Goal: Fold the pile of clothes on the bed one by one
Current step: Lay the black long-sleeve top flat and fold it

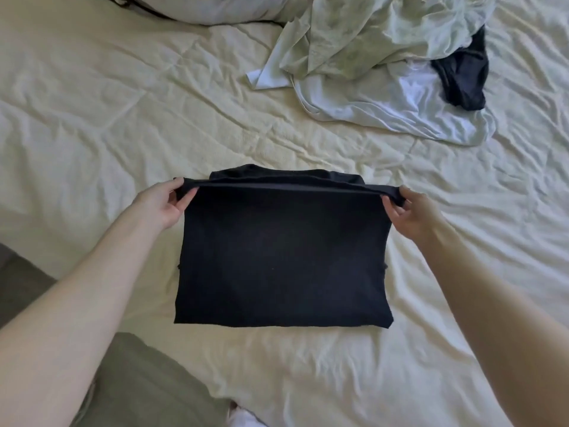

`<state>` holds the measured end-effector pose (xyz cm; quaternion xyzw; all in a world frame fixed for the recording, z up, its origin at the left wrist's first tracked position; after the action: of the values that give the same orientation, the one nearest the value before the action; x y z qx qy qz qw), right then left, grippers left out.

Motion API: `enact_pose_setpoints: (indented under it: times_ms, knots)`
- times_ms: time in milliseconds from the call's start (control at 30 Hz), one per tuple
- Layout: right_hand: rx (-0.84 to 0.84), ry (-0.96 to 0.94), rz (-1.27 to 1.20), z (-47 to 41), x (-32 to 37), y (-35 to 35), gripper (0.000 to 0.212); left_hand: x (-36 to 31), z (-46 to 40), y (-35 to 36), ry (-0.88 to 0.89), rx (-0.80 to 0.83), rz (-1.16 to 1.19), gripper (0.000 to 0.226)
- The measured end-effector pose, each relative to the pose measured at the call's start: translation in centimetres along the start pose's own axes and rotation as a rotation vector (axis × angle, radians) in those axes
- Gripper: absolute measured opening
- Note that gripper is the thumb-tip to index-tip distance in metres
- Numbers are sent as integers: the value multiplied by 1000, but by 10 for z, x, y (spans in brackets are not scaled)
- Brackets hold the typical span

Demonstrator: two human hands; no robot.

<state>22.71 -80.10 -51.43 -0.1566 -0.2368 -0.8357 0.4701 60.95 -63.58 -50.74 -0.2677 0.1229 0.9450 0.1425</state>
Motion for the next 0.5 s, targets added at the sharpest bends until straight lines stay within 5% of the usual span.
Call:
enact_pose_setpoints:
  times_ms: [333,400,500]
  knots:
    - [-58,-27,-25,-44,-3,37,36,1,-37,37,-1,-67,60,31]
    - [-68,-141,228,-35,-16,38,31,12,-30,29,172,-115,-235,36]
    - [-84,-538,950,-3,-54,23,31,50,-1,10,620,-79,-938,37]
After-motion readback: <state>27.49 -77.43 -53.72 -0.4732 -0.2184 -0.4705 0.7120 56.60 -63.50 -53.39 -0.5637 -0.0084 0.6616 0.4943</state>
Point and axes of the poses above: each hand's wrist, its own z-axis away from the middle knuckle, its own y-axis out of the palm, x = y × z, the point moved 2 cm from there along -z, towards the middle knuckle
